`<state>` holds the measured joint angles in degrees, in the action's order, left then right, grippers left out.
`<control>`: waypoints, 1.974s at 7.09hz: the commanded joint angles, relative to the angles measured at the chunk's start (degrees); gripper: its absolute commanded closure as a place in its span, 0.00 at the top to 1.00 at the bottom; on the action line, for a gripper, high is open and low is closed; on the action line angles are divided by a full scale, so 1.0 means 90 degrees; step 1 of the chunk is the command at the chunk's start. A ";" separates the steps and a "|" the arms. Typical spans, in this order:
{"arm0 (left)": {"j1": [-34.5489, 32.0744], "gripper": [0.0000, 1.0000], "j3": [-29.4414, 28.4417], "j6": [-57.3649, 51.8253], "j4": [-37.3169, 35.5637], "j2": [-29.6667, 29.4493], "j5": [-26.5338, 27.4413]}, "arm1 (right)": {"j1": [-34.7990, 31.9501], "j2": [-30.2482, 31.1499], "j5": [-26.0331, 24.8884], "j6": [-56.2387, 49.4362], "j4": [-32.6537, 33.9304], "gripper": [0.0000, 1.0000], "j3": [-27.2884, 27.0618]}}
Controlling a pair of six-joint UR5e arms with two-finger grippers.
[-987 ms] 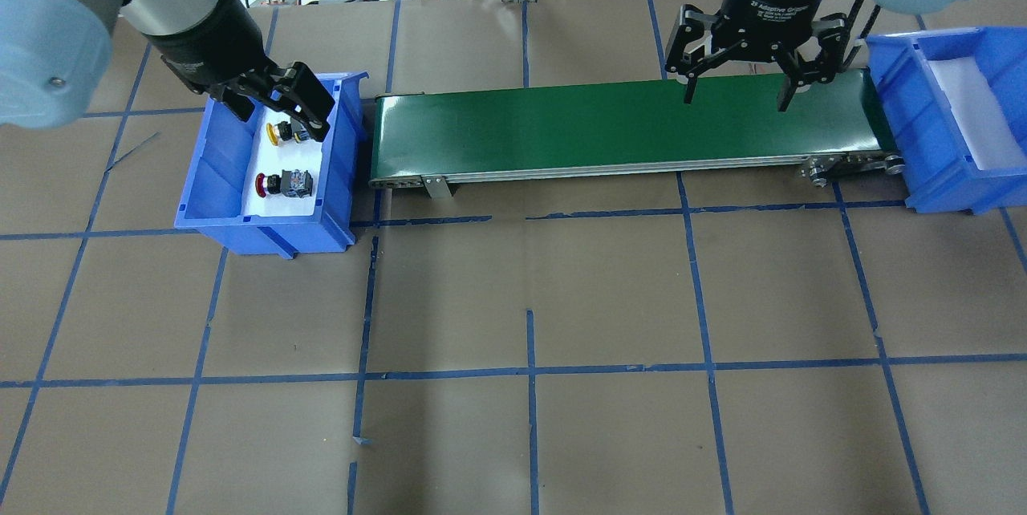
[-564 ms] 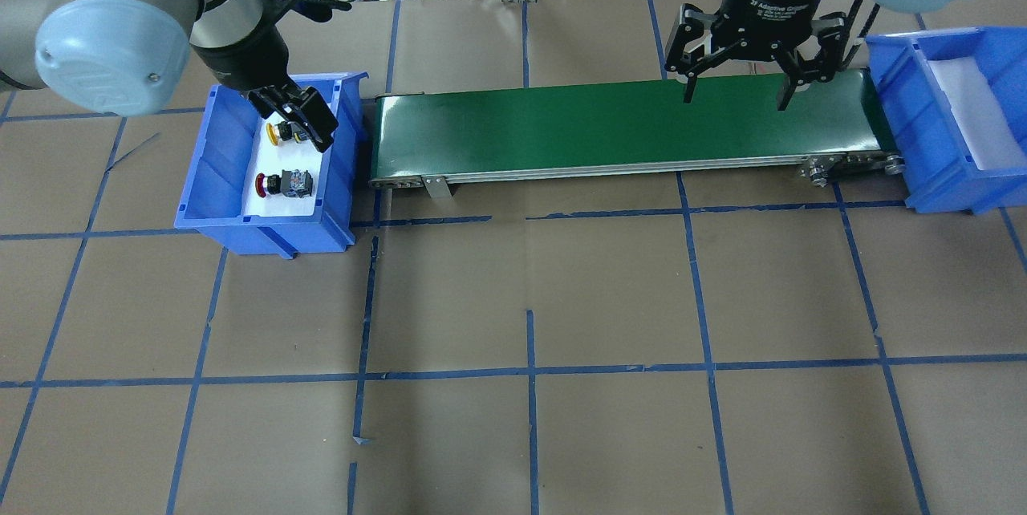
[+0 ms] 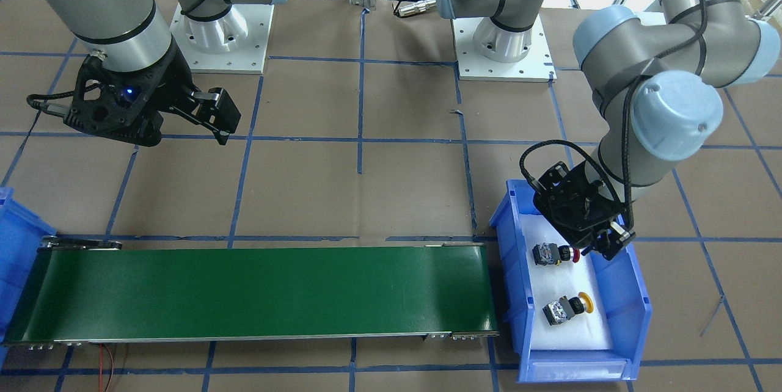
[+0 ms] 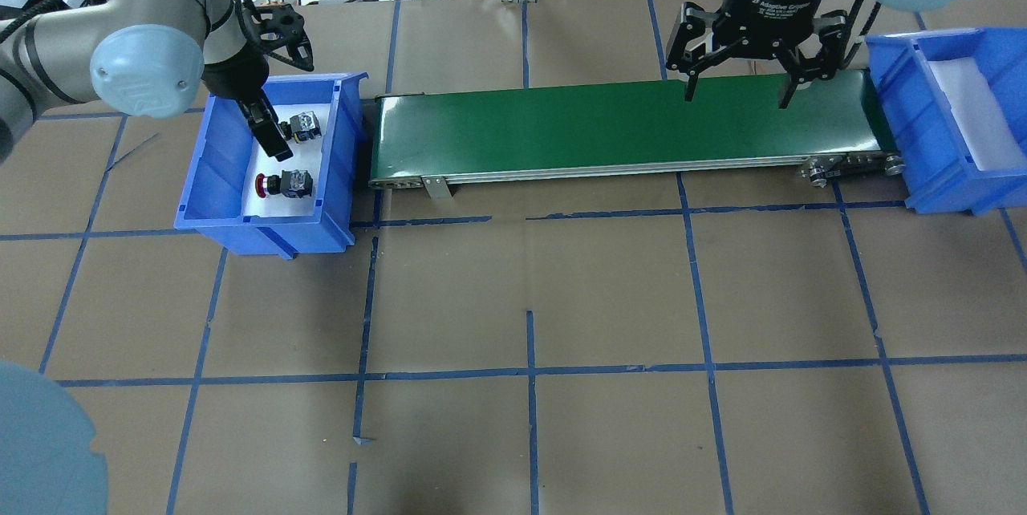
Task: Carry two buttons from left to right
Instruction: 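Grasp the red-capped button with the left gripper and lift it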
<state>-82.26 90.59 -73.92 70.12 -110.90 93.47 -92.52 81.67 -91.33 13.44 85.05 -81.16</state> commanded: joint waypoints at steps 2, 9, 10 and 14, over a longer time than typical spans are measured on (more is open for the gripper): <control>0.0145 1.00 0.0031 -0.1318 -0.0115 -0.0557 -0.0043 | 0.0016 -0.0012 0.0001 -0.0077 0.0012 1.00 0.0023; 0.0145 0.92 0.0178 -0.1357 -0.0115 -0.0998 -0.0063 | 0.0016 -0.0012 0.0001 -0.0058 0.0012 1.00 0.0043; 0.0145 0.87 0.0188 -0.1348 -0.0154 -0.1056 -0.0063 | 0.0016 -0.0012 0.0001 -0.0058 0.0012 1.00 0.0043; 0.0136 0.18 -0.0026 -0.1309 -0.0232 -0.0941 -0.0043 | 0.0007 -0.0012 0.0001 -0.0048 0.0012 1.00 0.0043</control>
<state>-80.98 91.13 -85.92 68.08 -120.31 93.24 -92.39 81.68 -91.32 13.00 85.16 -80.77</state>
